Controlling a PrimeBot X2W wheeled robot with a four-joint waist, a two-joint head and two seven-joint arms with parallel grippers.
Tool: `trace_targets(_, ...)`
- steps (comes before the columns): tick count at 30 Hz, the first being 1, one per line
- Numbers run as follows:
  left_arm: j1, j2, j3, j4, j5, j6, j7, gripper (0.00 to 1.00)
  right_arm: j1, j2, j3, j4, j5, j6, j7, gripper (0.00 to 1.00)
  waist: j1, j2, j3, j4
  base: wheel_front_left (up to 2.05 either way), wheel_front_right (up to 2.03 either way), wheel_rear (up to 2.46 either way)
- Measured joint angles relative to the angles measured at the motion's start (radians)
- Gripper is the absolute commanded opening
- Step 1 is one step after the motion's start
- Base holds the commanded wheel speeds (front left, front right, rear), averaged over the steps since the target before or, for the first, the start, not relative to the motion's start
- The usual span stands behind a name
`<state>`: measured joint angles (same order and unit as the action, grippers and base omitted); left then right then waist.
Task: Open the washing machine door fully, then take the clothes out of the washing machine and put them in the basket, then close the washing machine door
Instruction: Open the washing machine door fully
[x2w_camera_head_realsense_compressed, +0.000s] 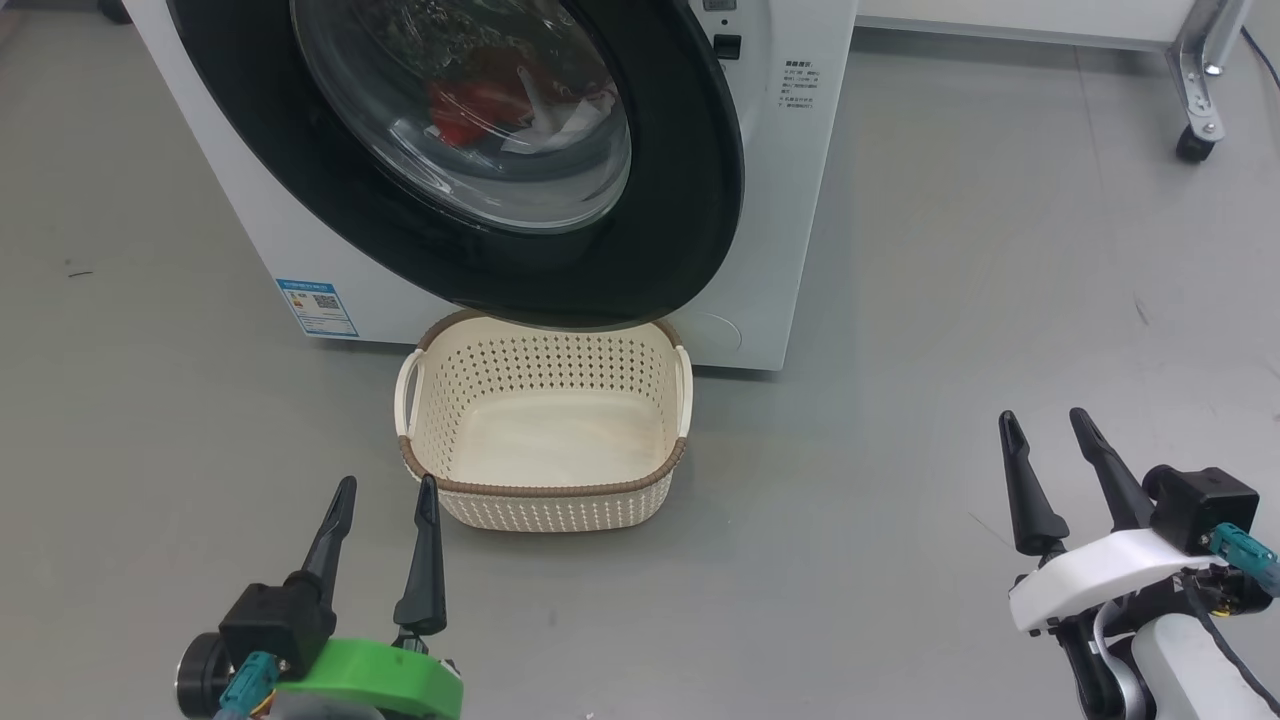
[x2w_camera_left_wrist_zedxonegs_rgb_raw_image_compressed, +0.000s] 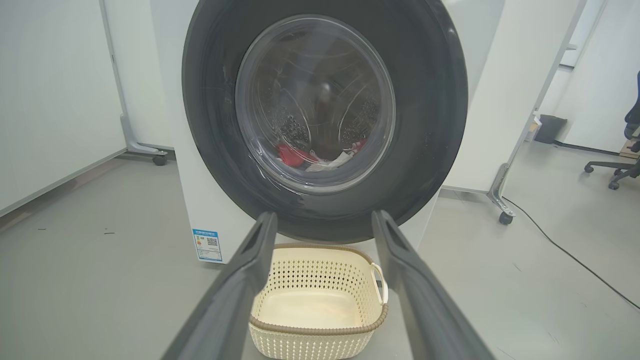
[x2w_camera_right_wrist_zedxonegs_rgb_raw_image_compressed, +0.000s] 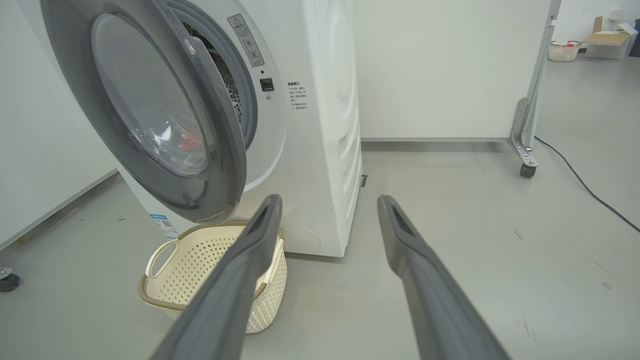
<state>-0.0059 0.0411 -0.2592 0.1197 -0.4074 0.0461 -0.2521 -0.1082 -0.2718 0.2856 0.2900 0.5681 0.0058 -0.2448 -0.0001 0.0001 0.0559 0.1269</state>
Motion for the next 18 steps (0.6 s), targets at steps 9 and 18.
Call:
trace_targets(9, 0.0, 0.0, 0.001, -0.002, 0.0, -0.003, 0.0, 1.0, 0.019, 0.005, -0.015, -0.026, -0.008, -0.001, 0.0, 1.0, 0.0, 0.0, 0.002, 0.0, 0.0, 0.0, 0.0)
trace_targets(18, 0.0, 0.0, 0.0, -0.004, 0.0, -0.004, 0.0, 1.0, 0.031, 0.006, -0.03, -0.053, -0.017, -0.001, -0.003, 1.0, 0.0001, 0.0, 0.008, 0.001, 0.0, 0.0, 0.0)
